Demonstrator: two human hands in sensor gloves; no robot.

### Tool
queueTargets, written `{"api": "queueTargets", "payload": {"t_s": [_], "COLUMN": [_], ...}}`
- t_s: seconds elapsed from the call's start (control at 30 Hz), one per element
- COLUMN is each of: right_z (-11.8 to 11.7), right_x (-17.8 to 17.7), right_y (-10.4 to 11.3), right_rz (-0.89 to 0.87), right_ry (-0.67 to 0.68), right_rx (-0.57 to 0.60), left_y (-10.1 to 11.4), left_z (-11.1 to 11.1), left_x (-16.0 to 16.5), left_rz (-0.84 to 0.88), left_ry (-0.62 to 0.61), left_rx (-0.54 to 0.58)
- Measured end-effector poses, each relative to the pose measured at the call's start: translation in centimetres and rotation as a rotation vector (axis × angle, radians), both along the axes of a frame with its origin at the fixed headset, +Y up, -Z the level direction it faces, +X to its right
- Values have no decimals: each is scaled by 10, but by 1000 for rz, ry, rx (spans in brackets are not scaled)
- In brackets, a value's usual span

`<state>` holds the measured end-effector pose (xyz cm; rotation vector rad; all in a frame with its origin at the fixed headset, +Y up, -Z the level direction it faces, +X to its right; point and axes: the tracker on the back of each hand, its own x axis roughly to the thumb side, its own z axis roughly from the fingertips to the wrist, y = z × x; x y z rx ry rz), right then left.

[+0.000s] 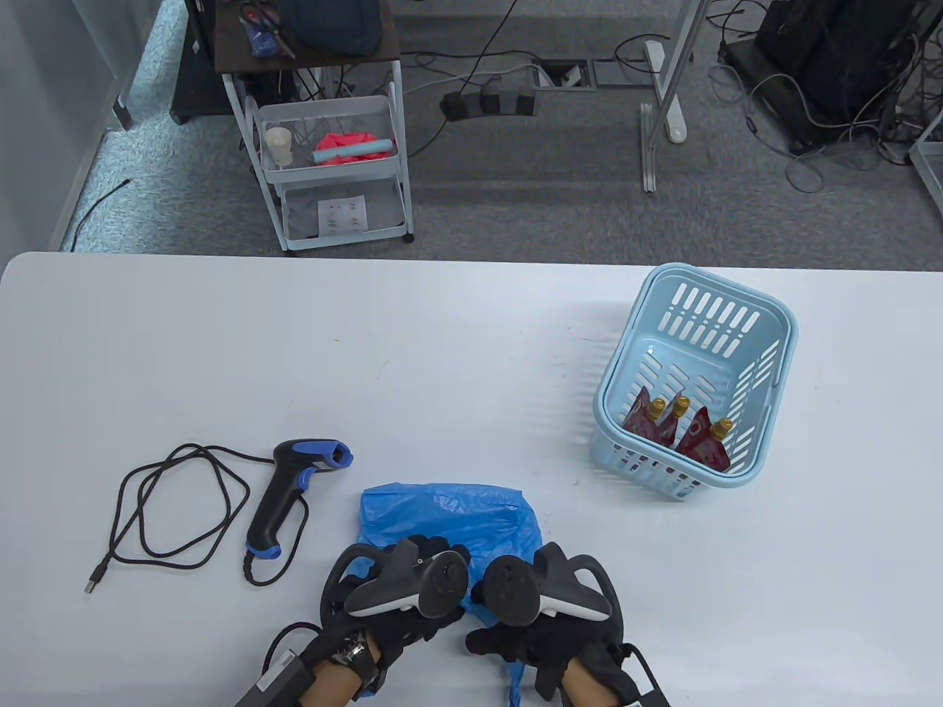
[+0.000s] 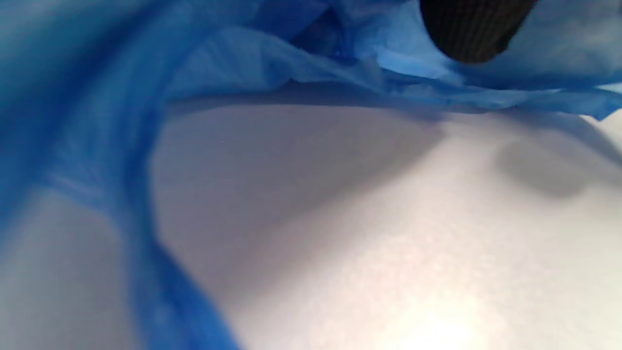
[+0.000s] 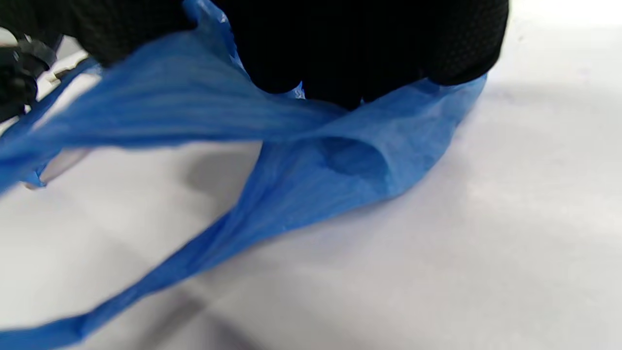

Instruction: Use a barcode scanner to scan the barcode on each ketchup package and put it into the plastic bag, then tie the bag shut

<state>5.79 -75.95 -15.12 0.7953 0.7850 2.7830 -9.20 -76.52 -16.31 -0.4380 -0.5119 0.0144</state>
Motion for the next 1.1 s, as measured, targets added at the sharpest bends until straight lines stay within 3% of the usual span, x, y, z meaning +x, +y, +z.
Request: {"api": "queueTargets", "payload": {"t_s": [0.2, 0.4, 0.5, 0.8, 0.93, 1.1], "right_z": [-5, -8, -10, -14, -14, -15], "right_x": [5, 7, 8, 16, 16, 16], "right_y": [-1, -1, -1, -1, -1, -2], "right_rz": [-54, -93, -100, -157, -152, -148], "right_ry": [-62, -97, -104, -128, -121, -116], "right_rx": [17, 42, 44, 12, 9, 3], "left_y": [12, 49, 58, 31, 25, 28], "left_z": [0, 8, 14, 32, 28, 18], "left_x": [-8, -19, -17, 6, 6, -13], "left_rz": [38, 150, 144, -62, -149, -73], "left_ry": [-8, -31, -73, -221, -171, -87], "left_rx": [4, 103, 119, 132, 228, 218]}}
